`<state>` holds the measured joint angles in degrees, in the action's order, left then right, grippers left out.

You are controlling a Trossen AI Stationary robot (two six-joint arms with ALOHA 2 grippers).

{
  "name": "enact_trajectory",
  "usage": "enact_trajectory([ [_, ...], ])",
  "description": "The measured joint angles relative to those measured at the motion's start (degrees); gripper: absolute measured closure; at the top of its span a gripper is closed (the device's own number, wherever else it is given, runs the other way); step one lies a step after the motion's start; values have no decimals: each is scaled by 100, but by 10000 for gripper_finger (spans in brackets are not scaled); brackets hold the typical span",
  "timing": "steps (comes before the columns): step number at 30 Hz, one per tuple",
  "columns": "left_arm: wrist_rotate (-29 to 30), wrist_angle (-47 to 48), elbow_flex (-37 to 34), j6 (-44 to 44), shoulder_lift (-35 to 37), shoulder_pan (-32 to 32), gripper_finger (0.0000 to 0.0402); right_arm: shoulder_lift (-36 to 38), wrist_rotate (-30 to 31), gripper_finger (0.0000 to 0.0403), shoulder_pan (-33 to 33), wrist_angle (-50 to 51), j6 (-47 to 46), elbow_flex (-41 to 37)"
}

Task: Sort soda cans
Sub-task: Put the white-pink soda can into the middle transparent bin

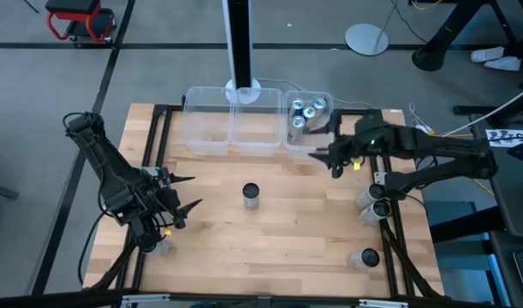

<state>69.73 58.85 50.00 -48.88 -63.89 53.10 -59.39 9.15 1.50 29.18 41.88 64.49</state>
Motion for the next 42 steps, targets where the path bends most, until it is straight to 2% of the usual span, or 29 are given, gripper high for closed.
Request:
enact_trajectory([
  [12, 14, 0, 0, -17, 0, 0, 75, -867, 559, 95, -1448, 163, -255, 122],
  [16, 17, -2, 0, -44, -1, 0, 75, -1083, 931, 95, -1850, 500, -266, 694],
  [21, 17, -18, 0, -69, 0, 0, 75, -1441, 1567, 95, -2357, 1469, -371, 1526],
  [28, 20, -129, 0, -48, -1, 0, 75, -1863, 1768, 95, -2904, 2325, -1148, 1990],
  [32, 17, -130, 0, -58, -1, 0, 75, -1958, 1462, 95, -3242, 2692, -2008, 2004],
  [38, 20, -130, 0, -64, -1, 0, 75, -1970, 832, 95, -3789, 3466, -4378, 2002],
  [42, 20, -131, 0, -66, -1, 0, 75, -1971, 635, 95, -4215, 3847, -5866, 2000],
])
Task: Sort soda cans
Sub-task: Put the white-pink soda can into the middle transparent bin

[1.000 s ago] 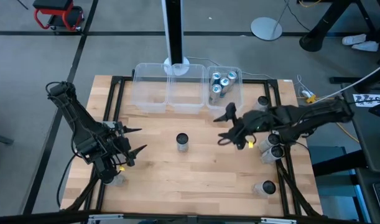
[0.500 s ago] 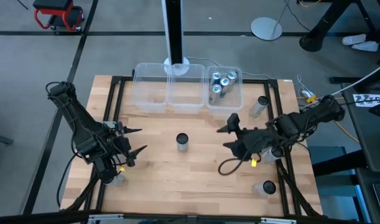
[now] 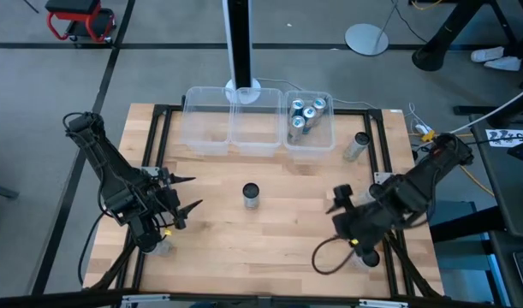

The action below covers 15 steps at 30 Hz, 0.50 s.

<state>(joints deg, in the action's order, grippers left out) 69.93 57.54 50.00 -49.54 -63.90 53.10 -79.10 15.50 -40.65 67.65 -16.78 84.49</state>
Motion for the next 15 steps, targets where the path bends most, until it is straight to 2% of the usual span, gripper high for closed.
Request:
enact_trajectory([
  [8, -1, 4, 0, 103, 1, 0, 75, -261, -292, 95, -647, 106, -2160, -136],
  [15, 0, 7, 0, 203, 0, 0, 75, -784, -1358, 95, -1096, 413, -3762, -140],
])
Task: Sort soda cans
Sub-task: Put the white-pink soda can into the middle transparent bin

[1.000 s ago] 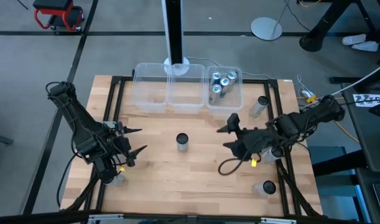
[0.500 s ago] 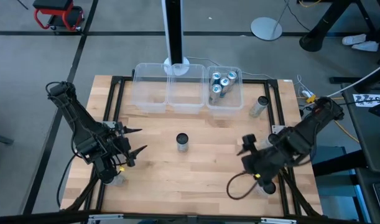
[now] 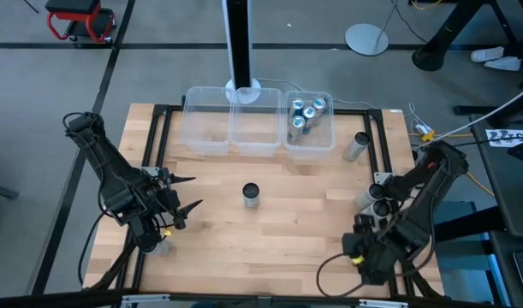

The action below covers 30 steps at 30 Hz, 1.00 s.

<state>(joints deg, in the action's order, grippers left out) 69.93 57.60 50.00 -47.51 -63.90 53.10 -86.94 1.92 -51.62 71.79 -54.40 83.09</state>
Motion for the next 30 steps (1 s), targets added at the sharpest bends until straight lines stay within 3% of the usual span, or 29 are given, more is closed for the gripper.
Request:
enact_trajectory([
  [3, -1, 0, 0, 38, 0, 0, 75, -171, -382, 95, -93, 180, -247, -2],
  [16, 125, 0, 0, 297, 0, 0, 75, -286, -1018, 95, -129, 587, -607, -2],
  [30, 129, -3, 0, 273, 2, 0, 75, -569, -1230, 95, -129, 713, -537, -4],
])
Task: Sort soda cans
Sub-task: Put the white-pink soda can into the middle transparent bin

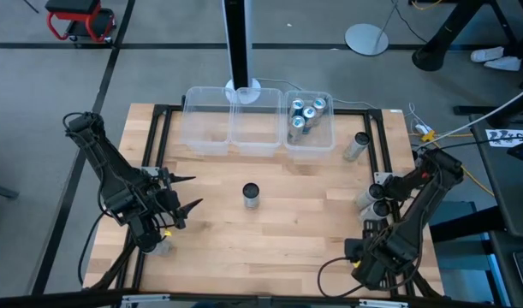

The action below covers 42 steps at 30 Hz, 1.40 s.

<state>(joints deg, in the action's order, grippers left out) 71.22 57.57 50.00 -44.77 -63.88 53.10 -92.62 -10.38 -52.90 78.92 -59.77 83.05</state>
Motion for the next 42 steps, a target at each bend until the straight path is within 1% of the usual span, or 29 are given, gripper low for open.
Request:
enact_trajectory([
  [5, 0, -1, 0, 0, 0, 0, 75, -33, -17, 95, 0, 51, 17, 0],
  [9, 0, 1, 0, -7, -1, 0, 75, -32, 139, 95, 0, 90, 9, 0],
  [12, 0, -1, 0, -13, 0, 0, 75, -26, 137, 95, 0, 15, -8, -86],
  [18, 0, -1, 0, -17, -2, 0, 75, -28, -68, 95, 0, -118, 21, -449],
  [24, 0, -1, 0, -18, -2, 0, 75, -28, -120, 96, 0, -195, 237, -603],
  [27, 0, -4, 0, -17, -1, 0, 75, -28, -120, 113, 0, -239, 261, -603],
  [31, 0, -4, 0, -17, 0, 0, 75, -28, -123, 152, 0, -236, 370, -603],
  [32, 0, -4, 0, -17, -2, 0, 75, -28, -117, 153, 0, -236, 448, -603],
  [39, 0, -4, 0, -2, -2, 0, 75, -21, 45, 153, 95, -278, 829, -596],
  [42, 0, -4, 0, -1, -1, 0, 75, -22, 472, 146, 213, -290, 1173, -501],
])
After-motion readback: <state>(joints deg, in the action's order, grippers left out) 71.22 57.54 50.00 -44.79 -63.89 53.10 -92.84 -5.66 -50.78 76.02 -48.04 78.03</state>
